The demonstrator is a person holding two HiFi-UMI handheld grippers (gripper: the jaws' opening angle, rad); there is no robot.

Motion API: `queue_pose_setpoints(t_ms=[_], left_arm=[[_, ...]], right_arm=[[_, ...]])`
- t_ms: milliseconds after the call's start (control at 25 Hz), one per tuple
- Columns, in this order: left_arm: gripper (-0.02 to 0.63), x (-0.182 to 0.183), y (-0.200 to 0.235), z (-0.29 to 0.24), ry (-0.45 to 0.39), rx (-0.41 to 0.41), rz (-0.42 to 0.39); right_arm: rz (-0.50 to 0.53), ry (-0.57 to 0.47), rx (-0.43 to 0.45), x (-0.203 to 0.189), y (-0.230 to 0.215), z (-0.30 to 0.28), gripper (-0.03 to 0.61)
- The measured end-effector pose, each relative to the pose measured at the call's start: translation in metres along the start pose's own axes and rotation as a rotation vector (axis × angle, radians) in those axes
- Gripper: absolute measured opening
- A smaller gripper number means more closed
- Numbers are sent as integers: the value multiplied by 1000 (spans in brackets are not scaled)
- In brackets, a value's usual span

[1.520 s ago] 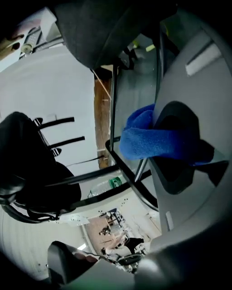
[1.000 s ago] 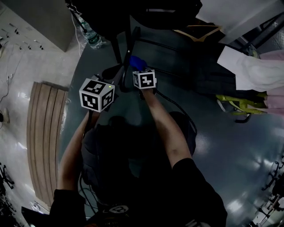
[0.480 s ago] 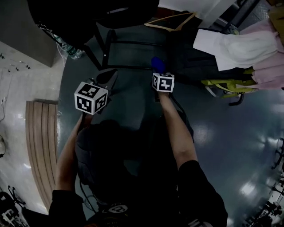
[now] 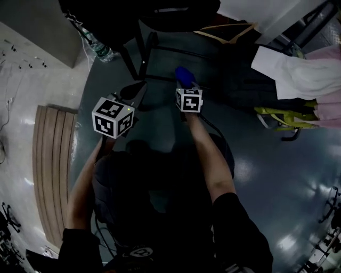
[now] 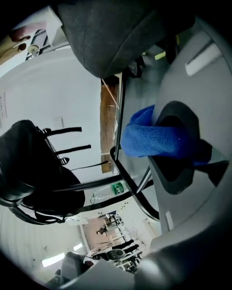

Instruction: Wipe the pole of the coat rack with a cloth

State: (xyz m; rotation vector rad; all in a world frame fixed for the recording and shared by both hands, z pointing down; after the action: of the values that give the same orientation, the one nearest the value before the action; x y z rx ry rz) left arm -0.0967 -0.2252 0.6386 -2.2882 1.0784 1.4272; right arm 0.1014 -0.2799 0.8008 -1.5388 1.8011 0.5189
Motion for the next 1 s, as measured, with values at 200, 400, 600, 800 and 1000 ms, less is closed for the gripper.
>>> queue_pose_setpoints(t_ms=[200,400,600,800,1000], left_arm=[[5,-6,10,21,1,48,6],[5,-19,22,36,34,94,32],[5,-27,29,38,59,127,78],[4,-15,31,35,35,148,77],[5,23,14,31,5,139,-26]], right_arm=[[47,37,137,20,60,-36,80],[114,18,234,28,112,-55,80],[88,-18,181,24,99,-29,75],[18,-85,138,32,46,33,75],[-22,-161,74,43,-13,115,74]])
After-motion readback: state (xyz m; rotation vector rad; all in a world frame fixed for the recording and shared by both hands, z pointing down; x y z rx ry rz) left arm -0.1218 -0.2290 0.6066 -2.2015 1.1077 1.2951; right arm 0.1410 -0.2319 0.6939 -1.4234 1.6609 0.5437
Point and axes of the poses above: the fingertips, and each gripper's own axes: z backward along the fingers, y to its left, x out of its top, the point moved 7 cm from there along z, backward along the fingers, and after that the axes turned 5 degrees about y, right-handed, at the moved point
